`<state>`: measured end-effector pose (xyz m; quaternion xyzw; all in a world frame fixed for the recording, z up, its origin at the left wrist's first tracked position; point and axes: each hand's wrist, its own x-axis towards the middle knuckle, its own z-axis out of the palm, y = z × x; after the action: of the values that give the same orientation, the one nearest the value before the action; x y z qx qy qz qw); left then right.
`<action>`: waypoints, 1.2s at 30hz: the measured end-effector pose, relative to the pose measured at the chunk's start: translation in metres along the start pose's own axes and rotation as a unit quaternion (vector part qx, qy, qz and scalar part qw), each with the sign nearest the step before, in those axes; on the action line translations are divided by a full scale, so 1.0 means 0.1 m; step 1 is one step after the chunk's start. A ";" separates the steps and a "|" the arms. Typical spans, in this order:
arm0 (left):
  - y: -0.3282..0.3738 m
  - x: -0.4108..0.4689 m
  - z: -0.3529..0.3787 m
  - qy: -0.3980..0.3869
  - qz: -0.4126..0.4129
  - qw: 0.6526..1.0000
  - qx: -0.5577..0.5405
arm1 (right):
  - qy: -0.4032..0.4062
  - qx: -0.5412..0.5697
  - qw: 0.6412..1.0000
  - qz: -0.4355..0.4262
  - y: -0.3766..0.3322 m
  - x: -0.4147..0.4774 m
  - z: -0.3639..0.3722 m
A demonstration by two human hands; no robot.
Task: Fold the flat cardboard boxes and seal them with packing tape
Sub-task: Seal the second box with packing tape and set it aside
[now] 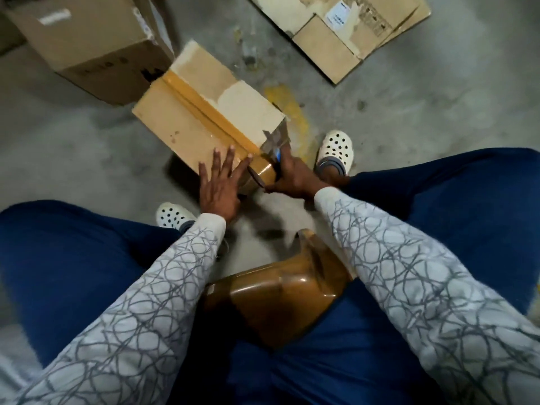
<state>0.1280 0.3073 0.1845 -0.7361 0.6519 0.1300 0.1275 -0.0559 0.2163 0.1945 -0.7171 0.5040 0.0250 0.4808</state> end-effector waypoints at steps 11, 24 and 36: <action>0.63 -0.34 -0.20 -0.112 -0.285 0.562 -0.768 | 0.002 0.082 0.996 0.044 -0.38 -0.36 0.02; 0.87 -0.18 0.05 -0.052 -0.288 0.629 -0.720 | 0.108 -0.077 0.987 -0.088 -0.38 -0.11 -0.10; 1.23 -0.18 -0.07 -0.047 -0.384 0.634 -0.670 | 0.120 -0.173 0.970 -0.121 -0.35 0.32 -0.13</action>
<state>0.0044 0.3065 0.1956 -0.7965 0.0374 0.5042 -0.3317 -0.0202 0.1857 0.2080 -0.8429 0.4555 -0.0330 0.2846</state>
